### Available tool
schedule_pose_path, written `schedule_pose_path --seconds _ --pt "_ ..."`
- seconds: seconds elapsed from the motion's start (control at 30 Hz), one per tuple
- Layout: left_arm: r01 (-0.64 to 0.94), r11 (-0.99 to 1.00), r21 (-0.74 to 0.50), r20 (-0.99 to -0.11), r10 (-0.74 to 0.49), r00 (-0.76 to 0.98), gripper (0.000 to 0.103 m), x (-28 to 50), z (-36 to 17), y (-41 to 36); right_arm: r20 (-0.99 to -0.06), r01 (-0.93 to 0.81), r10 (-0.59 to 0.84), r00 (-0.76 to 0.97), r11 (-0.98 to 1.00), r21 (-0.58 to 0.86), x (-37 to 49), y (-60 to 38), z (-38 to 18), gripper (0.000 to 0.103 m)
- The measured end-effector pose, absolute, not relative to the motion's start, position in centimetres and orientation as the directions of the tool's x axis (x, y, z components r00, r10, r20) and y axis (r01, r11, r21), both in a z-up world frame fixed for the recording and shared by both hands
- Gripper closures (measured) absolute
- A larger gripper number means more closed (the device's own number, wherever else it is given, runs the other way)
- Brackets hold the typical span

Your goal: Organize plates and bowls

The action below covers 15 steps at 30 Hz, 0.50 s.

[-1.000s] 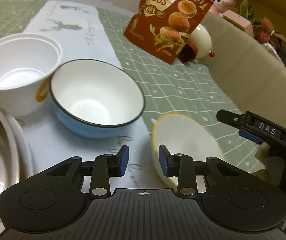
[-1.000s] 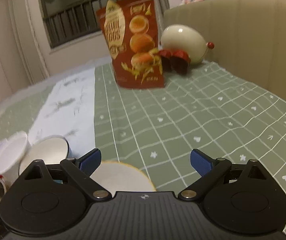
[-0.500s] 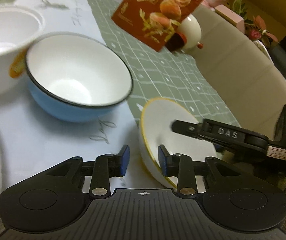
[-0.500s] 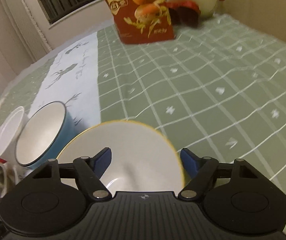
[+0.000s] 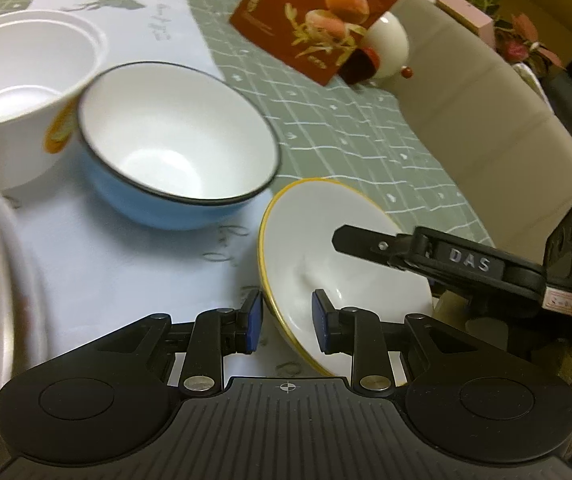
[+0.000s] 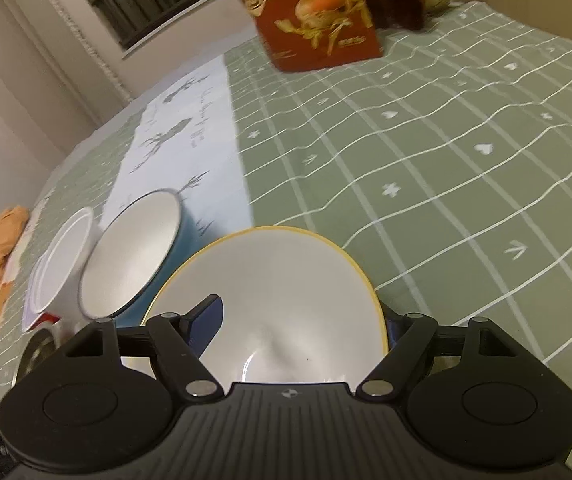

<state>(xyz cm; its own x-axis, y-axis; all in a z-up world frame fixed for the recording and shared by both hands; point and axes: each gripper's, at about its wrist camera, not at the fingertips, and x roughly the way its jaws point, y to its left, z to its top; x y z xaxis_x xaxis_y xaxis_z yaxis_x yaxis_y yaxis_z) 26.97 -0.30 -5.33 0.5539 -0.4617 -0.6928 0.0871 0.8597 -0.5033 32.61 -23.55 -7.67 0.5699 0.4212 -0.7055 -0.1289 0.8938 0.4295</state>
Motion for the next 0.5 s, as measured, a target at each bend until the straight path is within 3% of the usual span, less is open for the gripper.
schedule_pose_path --seconds 0.5 --pt "0.014 0.882 -0.472 -0.747 -0.408 0.525 0.074 25.2 -3.8 2.9 -0.705 -0.240 0.522 0.481 0.851 0.467 31.3 -19.6 -8.3 0.019"
